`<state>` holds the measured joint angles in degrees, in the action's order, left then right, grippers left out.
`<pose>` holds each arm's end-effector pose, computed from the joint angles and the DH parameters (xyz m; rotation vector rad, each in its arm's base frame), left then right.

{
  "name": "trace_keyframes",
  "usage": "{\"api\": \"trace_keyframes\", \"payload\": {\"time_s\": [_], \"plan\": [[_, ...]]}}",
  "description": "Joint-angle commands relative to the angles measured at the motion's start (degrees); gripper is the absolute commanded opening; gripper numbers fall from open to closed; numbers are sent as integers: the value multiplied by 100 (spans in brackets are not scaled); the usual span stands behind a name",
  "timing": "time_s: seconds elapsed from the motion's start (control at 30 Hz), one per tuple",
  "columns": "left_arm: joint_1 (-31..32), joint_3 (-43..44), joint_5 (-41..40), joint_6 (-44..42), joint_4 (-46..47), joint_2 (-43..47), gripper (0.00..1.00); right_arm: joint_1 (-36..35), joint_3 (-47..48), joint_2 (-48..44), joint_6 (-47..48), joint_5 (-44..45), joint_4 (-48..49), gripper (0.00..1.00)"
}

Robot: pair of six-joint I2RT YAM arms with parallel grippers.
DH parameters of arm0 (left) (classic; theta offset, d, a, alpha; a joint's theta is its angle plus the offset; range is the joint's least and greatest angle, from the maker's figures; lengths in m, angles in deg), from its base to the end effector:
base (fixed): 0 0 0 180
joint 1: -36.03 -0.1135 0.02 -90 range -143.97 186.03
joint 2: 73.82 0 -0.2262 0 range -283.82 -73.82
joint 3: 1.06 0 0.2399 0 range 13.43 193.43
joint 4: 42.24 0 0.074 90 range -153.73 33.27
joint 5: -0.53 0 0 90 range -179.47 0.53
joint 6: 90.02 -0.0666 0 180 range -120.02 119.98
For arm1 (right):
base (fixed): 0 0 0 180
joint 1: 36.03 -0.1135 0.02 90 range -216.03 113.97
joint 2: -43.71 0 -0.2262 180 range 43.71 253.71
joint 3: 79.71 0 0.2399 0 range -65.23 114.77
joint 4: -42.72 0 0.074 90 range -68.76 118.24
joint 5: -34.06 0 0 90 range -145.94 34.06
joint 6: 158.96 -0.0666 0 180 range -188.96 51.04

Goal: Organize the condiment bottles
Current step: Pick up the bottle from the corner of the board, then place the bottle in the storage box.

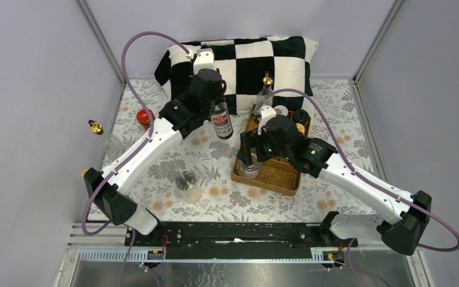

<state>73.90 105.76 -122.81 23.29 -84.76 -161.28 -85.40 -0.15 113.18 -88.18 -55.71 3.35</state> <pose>0.3031 -0.1893 0.3680 -0.1297 1.9038 -0.1461 0.1952 0.2271 0.2986 -0.5604 2.0904 0.7107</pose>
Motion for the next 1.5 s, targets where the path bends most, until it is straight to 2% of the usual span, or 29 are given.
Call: {"api": "trace_keyframes", "payload": {"time_s": [0.0,0.27,0.5,0.67,0.83,1.47], "plan": [[240,471,409,-33,363,-198,27,-34,238,-518,123,800,-209,90],[1075,1276,217,-281,482,-985,27,-38,375,-1203,80,1550,-394,91],[1595,2086,183,-415,490,-1689,28,-38,441,-1387,146,1683,-559,92],[1791,2279,185,-428,529,-2024,28,-34,358,-1460,213,1728,-602,93],[1853,2028,96,-434,749,-2158,28,-35,268,-1548,269,1745,-625,93],[1988,184,251,-806,2783,-2391,28,-37,-199,-1731,244,1532,-444,94]]}}
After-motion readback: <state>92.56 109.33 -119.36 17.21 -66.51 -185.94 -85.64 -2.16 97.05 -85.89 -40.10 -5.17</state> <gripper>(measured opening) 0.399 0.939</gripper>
